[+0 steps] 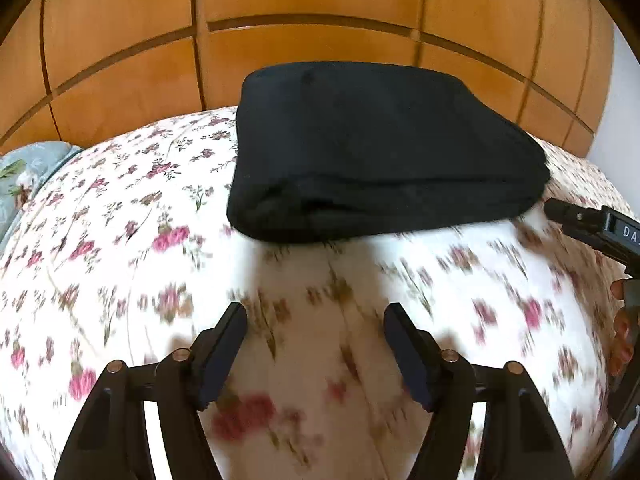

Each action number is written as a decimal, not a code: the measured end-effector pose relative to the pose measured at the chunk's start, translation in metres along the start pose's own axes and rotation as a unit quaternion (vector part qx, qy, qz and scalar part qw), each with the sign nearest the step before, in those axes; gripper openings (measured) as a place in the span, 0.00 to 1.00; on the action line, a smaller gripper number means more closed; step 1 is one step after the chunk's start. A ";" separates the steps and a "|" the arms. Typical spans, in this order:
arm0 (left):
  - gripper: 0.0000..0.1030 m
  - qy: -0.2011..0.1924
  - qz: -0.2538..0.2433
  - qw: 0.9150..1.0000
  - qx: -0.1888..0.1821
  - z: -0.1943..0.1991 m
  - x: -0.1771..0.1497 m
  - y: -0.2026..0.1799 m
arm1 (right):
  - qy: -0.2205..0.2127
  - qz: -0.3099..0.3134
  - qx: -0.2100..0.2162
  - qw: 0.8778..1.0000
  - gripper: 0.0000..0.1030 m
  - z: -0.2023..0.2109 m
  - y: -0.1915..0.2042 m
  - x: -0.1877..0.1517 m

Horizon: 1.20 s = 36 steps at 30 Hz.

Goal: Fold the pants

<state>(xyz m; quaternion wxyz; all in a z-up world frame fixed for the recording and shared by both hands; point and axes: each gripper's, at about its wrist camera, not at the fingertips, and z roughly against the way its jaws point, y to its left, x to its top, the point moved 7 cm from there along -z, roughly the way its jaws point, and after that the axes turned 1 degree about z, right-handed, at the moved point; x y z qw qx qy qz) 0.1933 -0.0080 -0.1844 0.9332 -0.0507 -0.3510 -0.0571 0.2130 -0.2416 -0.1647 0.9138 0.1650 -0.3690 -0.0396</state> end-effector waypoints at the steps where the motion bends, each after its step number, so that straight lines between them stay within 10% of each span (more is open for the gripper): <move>1: 0.70 -0.005 -0.006 1.000 0.006 0.006 -0.006 -0.004 | 0.006 -0.002 0.001 1.000 0.76 0.003 0.000 -0.009; 15: 0.70 0.003 0.023 0.999 0.026 0.074 -0.059 -0.028 | 0.008 0.009 -0.015 1.000 0.76 0.057 0.025 -0.077; 36: 0.70 -0.077 0.050 0.992 0.082 0.162 -0.042 -0.024 | -0.069 0.103 -0.078 0.989 0.95 0.152 0.084 -0.088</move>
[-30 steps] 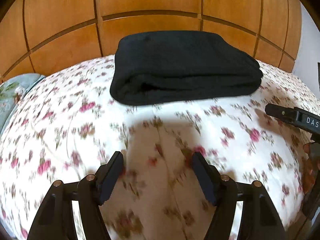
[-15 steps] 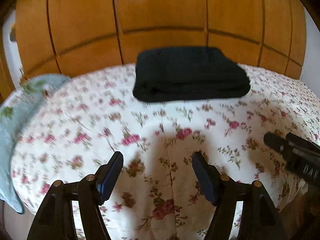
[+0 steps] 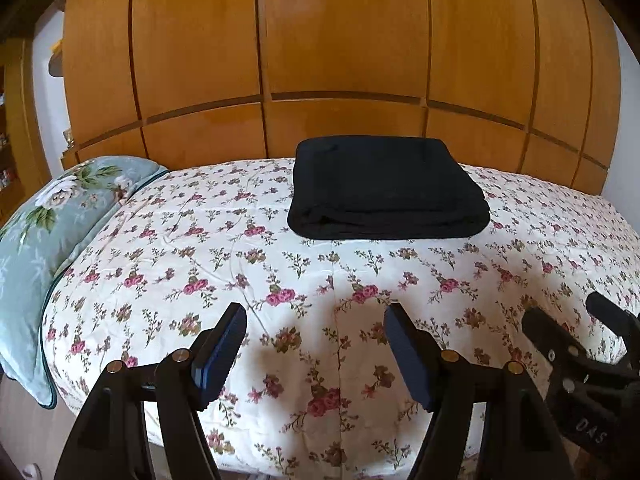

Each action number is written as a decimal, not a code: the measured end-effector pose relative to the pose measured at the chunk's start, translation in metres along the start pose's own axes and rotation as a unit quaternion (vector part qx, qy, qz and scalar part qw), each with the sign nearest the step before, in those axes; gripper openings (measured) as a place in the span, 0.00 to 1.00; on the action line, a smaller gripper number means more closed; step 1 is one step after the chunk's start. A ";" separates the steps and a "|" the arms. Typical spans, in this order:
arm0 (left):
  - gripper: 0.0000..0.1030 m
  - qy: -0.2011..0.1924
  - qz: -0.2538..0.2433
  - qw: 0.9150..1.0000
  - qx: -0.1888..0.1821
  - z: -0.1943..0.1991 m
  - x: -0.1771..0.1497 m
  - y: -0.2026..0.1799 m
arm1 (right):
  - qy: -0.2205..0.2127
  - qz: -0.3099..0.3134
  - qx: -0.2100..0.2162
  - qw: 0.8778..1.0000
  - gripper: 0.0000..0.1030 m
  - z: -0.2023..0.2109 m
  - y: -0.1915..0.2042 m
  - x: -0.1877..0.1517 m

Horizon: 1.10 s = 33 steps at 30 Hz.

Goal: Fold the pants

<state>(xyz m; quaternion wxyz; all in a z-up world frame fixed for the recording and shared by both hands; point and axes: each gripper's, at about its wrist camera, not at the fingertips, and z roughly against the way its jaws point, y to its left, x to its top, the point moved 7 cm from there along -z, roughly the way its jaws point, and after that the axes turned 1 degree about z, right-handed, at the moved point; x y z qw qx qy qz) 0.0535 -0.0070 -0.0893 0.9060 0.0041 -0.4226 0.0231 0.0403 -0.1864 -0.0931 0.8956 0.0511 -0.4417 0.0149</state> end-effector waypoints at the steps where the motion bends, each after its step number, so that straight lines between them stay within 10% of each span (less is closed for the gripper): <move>1: 0.70 -0.001 -0.002 1.000 0.003 0.001 -0.001 0.000 | 0.000 -0.003 -0.001 1.000 0.95 0.001 -0.001 0.000; 33: 0.70 0.003 0.012 1.000 0.002 0.003 -0.005 0.001 | 0.006 -0.009 0.005 1.000 0.95 0.001 0.000 -0.006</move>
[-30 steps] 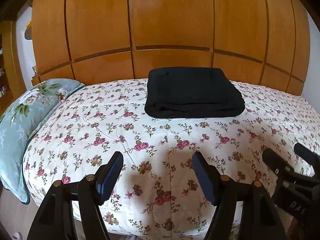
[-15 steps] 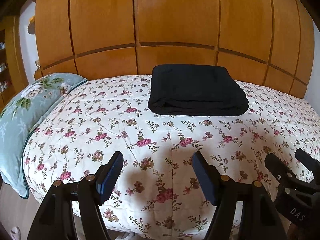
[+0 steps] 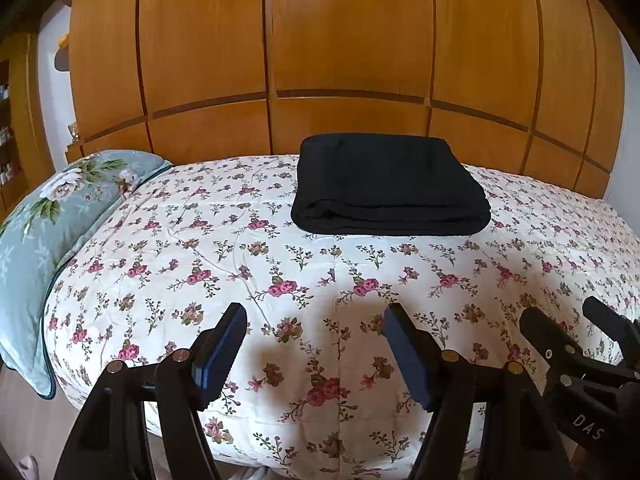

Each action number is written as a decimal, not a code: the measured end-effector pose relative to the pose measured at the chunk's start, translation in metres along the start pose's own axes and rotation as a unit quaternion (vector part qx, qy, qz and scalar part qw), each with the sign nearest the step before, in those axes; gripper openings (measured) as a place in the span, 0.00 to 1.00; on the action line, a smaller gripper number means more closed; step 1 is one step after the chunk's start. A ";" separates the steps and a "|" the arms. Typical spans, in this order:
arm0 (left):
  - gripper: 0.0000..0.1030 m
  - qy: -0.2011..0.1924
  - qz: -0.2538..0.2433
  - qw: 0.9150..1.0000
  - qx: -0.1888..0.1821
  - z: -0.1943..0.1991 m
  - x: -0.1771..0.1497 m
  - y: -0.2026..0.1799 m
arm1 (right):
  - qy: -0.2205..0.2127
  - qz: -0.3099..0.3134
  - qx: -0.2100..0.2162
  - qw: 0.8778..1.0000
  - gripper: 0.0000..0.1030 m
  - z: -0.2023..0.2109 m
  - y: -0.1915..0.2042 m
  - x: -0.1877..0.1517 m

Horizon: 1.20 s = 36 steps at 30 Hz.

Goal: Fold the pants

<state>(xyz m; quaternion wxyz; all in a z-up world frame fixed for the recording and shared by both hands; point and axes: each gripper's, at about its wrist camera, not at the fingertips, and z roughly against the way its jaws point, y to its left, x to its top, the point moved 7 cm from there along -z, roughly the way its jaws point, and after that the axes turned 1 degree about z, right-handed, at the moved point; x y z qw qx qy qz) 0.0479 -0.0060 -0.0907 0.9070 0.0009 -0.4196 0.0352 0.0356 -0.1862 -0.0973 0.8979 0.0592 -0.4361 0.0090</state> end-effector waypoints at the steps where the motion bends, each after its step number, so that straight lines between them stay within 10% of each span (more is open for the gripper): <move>1: 0.70 0.002 0.001 1.000 0.000 0.000 0.000 0.000 | 0.001 0.000 0.000 1.000 0.95 0.000 0.000 0.000; 36: 0.69 0.028 -0.002 1.000 -0.003 -0.012 -0.009 0.000 | 0.011 -0.003 0.000 1.000 0.95 -0.008 -0.001 -0.003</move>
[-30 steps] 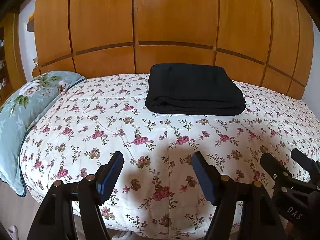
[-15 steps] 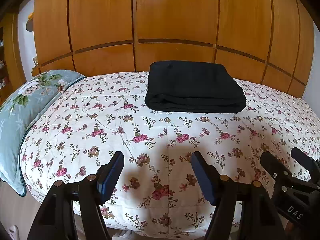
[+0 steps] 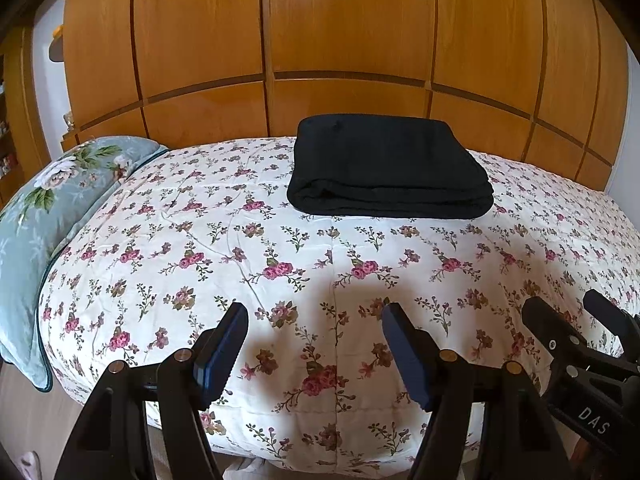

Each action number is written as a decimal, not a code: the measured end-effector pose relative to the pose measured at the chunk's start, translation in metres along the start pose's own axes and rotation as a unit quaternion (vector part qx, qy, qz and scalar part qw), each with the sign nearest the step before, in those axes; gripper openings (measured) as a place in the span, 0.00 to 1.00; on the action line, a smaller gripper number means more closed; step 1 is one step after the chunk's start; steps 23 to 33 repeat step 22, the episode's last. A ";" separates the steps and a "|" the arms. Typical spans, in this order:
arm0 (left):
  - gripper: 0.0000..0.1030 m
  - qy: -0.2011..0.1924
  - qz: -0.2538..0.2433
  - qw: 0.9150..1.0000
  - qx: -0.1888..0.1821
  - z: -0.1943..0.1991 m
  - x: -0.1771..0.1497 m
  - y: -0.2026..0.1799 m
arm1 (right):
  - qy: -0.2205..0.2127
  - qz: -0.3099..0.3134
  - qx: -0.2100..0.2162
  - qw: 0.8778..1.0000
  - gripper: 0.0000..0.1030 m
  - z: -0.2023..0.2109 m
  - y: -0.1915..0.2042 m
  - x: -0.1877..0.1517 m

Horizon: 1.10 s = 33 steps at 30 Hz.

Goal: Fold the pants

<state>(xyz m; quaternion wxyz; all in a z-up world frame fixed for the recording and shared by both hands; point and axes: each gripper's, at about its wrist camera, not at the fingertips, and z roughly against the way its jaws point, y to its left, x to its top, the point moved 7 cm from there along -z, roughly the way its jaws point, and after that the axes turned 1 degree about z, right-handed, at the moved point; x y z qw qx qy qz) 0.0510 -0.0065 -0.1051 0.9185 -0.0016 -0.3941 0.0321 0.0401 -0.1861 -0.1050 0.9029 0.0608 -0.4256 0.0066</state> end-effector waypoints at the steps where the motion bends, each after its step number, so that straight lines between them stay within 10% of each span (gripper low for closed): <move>1: 0.69 0.000 0.000 1.000 0.001 0.000 0.000 0.000 | 0.000 0.000 0.000 1.000 0.95 0.000 0.000 0.000; 33: 0.69 0.029 -0.002 1.000 0.007 -0.033 0.004 -0.001 | 0.026 0.010 0.005 1.000 0.95 -0.031 0.001 0.006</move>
